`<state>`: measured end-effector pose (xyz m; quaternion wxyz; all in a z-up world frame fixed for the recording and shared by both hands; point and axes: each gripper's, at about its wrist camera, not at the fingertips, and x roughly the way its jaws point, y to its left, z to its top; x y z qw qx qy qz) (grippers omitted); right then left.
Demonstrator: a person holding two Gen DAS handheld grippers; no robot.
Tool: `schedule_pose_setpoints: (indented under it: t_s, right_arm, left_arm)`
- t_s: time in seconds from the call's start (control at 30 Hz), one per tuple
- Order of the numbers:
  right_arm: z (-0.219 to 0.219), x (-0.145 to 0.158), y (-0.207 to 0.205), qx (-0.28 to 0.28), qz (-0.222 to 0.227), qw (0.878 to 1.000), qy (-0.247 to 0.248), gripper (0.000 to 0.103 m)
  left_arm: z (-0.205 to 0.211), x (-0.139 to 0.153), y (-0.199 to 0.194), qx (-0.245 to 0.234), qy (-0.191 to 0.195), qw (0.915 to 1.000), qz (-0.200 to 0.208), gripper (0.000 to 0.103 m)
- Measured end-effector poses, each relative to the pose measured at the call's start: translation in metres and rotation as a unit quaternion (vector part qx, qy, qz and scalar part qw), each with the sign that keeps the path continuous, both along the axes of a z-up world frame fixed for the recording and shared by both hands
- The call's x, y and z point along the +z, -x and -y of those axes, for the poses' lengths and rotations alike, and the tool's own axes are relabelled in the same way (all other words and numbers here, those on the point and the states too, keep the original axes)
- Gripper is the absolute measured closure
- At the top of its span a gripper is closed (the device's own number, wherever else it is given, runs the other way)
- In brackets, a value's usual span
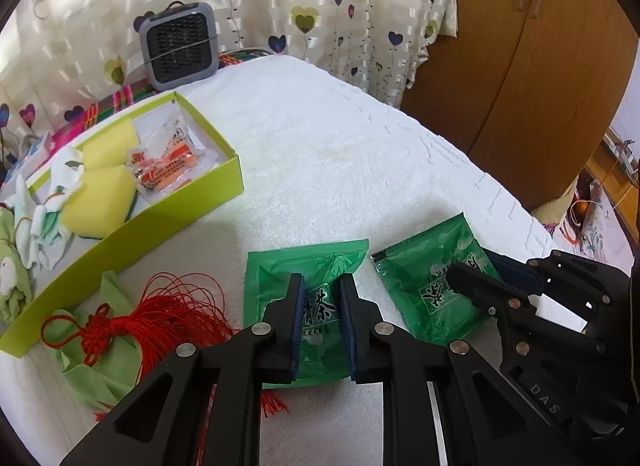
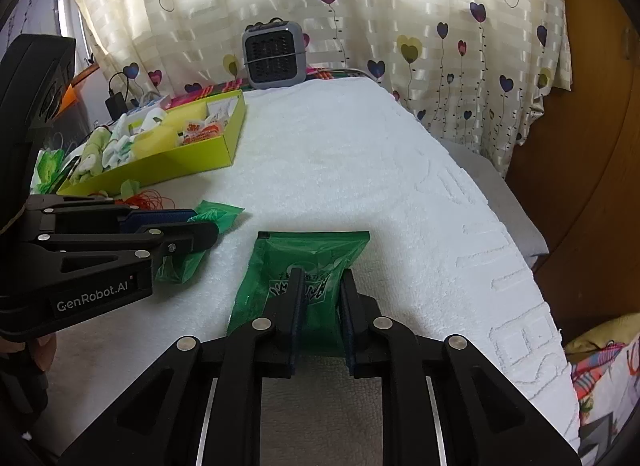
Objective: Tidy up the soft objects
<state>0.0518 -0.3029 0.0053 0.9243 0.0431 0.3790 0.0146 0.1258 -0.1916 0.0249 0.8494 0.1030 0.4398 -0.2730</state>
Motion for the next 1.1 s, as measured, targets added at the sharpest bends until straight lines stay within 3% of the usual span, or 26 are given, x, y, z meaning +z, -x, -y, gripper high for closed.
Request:
schedule_pose_setpoints:
  t_s: [0.47, 1.1]
  right_arm:
    - [-0.007, 0.018, 0.008, 0.003, 0.025, 1.000, 0.005, 0.094]
    - [-0.020, 0.051, 0.022, 0.006, 0.071, 0.997, 0.015, 0.096]
  left_arm:
    - [-0.014, 0.014, 0.015, 0.000, 0.026, 0.9995, 0.016, 0.087]
    - [-0.039, 0.049, 0.033, 0.007, 0.062, 0.9970, 0.045, 0.087]
